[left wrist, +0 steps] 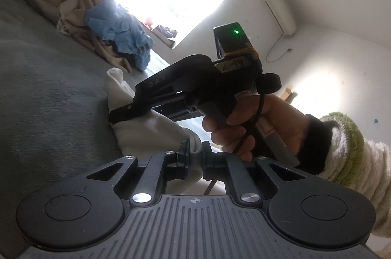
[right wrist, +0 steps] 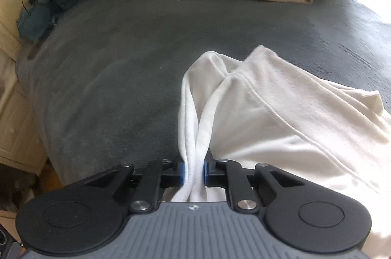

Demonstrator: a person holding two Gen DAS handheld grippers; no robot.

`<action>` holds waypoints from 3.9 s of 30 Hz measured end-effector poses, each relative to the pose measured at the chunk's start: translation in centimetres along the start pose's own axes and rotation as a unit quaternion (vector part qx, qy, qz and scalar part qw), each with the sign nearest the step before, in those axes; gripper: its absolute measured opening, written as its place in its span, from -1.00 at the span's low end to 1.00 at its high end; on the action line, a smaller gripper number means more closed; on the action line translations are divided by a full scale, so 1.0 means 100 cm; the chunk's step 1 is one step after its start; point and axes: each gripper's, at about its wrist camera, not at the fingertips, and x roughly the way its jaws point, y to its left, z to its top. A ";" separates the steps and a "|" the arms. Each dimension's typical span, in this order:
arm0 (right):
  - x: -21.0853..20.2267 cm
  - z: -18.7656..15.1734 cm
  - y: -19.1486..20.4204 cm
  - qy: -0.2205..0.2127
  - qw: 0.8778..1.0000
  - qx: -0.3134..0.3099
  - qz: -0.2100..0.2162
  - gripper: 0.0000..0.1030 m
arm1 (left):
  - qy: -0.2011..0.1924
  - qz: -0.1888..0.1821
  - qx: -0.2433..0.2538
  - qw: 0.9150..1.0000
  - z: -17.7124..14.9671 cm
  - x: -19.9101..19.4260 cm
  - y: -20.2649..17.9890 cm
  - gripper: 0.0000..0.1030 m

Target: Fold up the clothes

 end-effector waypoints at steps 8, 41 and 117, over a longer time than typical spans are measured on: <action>-0.045 -0.012 -0.028 -0.068 0.996 0.028 0.041 -0.79 | 0.008 -0.019 0.017 1.000 0.002 0.011 -0.028 -0.85; -0.151 -0.138 -0.274 -0.209 0.942 0.222 0.138 -0.81 | 0.207 -0.097 0.126 0.965 -0.054 0.189 -0.166 -0.85; -0.199 -0.401 -0.337 -0.276 0.872 0.382 0.134 -0.48 | 0.202 0.082 0.347 0.912 -0.119 0.114 -0.156 -0.07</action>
